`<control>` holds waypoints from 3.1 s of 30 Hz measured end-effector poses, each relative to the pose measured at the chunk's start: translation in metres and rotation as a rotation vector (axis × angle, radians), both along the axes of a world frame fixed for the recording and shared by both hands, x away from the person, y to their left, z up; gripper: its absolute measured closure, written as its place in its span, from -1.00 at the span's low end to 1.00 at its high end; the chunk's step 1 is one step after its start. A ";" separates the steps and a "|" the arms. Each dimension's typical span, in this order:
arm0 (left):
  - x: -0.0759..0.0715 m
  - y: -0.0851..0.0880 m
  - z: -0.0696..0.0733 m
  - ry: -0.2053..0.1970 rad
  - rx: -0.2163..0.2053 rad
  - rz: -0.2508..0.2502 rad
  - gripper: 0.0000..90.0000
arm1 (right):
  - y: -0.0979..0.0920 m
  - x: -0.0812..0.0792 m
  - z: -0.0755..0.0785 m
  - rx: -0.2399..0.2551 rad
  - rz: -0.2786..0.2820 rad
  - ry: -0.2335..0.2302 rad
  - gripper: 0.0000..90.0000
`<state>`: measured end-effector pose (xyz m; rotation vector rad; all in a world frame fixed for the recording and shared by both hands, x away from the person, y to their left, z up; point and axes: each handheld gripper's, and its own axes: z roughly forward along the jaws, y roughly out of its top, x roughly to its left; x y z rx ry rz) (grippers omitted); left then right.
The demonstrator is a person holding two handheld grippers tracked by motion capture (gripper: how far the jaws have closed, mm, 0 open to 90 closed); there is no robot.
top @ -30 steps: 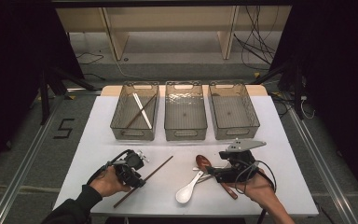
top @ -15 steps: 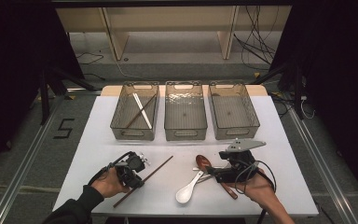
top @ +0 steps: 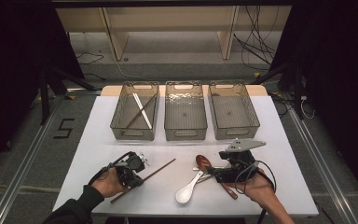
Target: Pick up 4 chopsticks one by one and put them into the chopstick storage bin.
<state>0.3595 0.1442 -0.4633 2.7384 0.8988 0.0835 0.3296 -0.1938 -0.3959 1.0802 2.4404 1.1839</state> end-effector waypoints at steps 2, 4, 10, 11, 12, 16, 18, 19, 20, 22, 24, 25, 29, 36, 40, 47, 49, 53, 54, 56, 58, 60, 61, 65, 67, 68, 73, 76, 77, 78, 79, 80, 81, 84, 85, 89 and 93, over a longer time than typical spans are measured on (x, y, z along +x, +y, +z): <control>0.000 0.000 0.000 -0.002 0.002 -0.005 0.87 | 0.000 0.000 0.000 0.000 0.000 0.000 -0.39; 0.000 0.000 0.000 -0.004 0.002 -0.010 0.87 | 0.000 0.000 0.000 0.000 0.000 0.000 -0.39; 0.000 0.001 0.001 0.007 -0.006 -0.023 0.87 | 0.000 0.000 0.000 0.000 0.000 0.000 -0.39; 0.000 0.001 0.002 0.005 -0.015 -0.021 0.87 | 0.000 0.000 0.000 0.001 0.001 0.000 -0.39; 0.000 0.000 0.003 0.002 -0.016 -0.022 0.87 | 0.000 0.000 0.000 0.001 0.001 0.000 -0.39; 0.000 0.001 0.008 -0.016 -0.035 -0.016 0.87 | -0.001 0.000 0.000 0.001 0.000 0.001 -0.39; 0.000 0.003 0.012 -0.025 -0.041 -0.019 0.87 | -0.001 0.000 0.000 0.001 0.000 0.000 -0.39; -0.001 0.003 0.015 -0.034 -0.054 -0.012 0.87 | 0.000 0.000 0.000 0.001 0.000 0.000 -0.39; -0.001 0.003 0.017 -0.044 -0.062 -0.008 0.87 | -0.001 0.000 0.000 0.001 0.000 0.000 -0.39; 0.001 0.006 0.023 -0.053 -0.079 -0.006 0.87 | -0.001 0.001 0.000 0.001 -0.002 0.000 -0.39; 0.001 0.008 0.027 -0.060 -0.099 0.001 0.87 | -0.001 0.000 0.000 0.001 -0.001 0.000 -0.39; 0.002 0.009 0.029 -0.071 -0.108 0.010 0.87 | -0.001 0.000 0.000 0.001 -0.001 -0.001 -0.39; 0.004 0.014 0.038 -0.119 -0.162 0.041 0.87 | -0.001 0.000 0.000 0.001 -0.002 -0.003 -0.39; 0.007 0.020 0.051 -0.168 -0.222 0.068 0.87 | 0.000 0.000 0.000 0.002 0.000 0.000 -0.39; 0.010 0.024 0.057 -0.181 -0.252 0.079 0.87 | 0.000 0.001 -0.001 0.002 0.000 0.001 -0.39; 0.019 0.031 0.067 -0.209 -0.303 0.102 0.87 | 0.000 0.001 0.000 0.002 -0.001 0.000 -0.39; 0.022 0.033 0.071 -0.224 -0.318 0.121 0.87 | 0.000 0.001 0.000 0.003 -0.002 0.000 -0.39; 0.027 0.039 0.083 -0.253 -0.349 0.141 0.87 | 0.000 0.001 0.000 0.005 -0.004 0.002 -0.39; 0.028 0.040 0.086 -0.262 -0.356 0.146 0.87 | 0.000 0.001 0.000 0.006 -0.005 0.002 -0.39; 0.031 0.044 0.091 -0.279 -0.378 0.165 0.87 | 0.000 0.001 0.000 0.007 -0.005 0.002 -0.39; 0.035 0.048 0.094 -0.284 -0.394 0.179 0.87 | -0.001 0.001 0.000 0.008 -0.005 0.003 -0.39; 0.039 0.051 0.098 -0.291 -0.411 0.190 0.87 | -0.001 0.001 0.000 0.009 -0.006 0.003 -0.39; 0.041 0.053 0.101 -0.298 -0.418 0.199 0.87 | -0.001 0.001 0.000 0.009 -0.005 0.002 -0.39; 0.050 0.059 0.111 -0.324 -0.441 0.222 0.87 | 0.000 0.002 0.000 0.009 -0.006 0.004 -0.39; 0.055 0.061 0.113 -0.337 -0.449 0.233 0.87 | 0.000 0.002 0.000 0.010 -0.005 0.003 -0.39; 0.057 0.062 0.114 -0.340 -0.450 0.238 0.87 | -0.001 0.002 -0.001 0.010 -0.005 0.003 -0.39; 0.071 0.068 0.120 -0.369 -0.454 0.268 0.87 | -0.001 0.002 -0.001 0.010 -0.004 0.004 -0.39; 0.080 0.069 0.124 -0.384 -0.458 0.286 0.87 | 0.000 0.002 -0.001 0.010 -0.002 0.003 -0.39; 0.083 0.069 0.124 -0.387 -0.458 0.290 0.87 | 0.000 0.002 -0.001 0.010 -0.002 0.003 -0.39; 0.086 0.070 0.125 -0.389 -0.460 0.293 0.87 | 0.000 0.002 -0.001 0.011 -0.001 0.003 -0.39; 0.090 0.070 0.125 -0.392 -0.466 0.302 0.87 | 0.000 0.002 -0.001 0.010 -0.002 0.003 -0.39; 0.093 0.071 0.126 -0.393 -0.467 0.304 0.87 | 0.000 0.002 -0.001 0.010 -0.002 0.004 -0.39; 0.096 0.071 0.126 -0.393 -0.465 0.307 0.87 | 0.000 0.002 -0.001 0.011 -0.003 0.004 -0.39; 0.106 0.073 0.128 -0.405 -0.471 0.324 0.87 | -0.001 0.002 -0.001 0.011 -0.003 0.004 -0.39; 0.110 0.074 0.129 -0.405 -0.475 0.332 0.87 | -0.001 0.002 -0.001 0.011 -0.003 0.005 -0.39; 0.118 0.074 0.131 -0.409 -0.476 0.343 0.87 | -0.001 0.003 -0.001 0.011 -0.001 0.004 -0.39; 0.125 0.073 0.132 -0.416 -0.473 0.351 0.87 | -0.001 0.003 -0.001 0.010 0.000 0.004 -0.39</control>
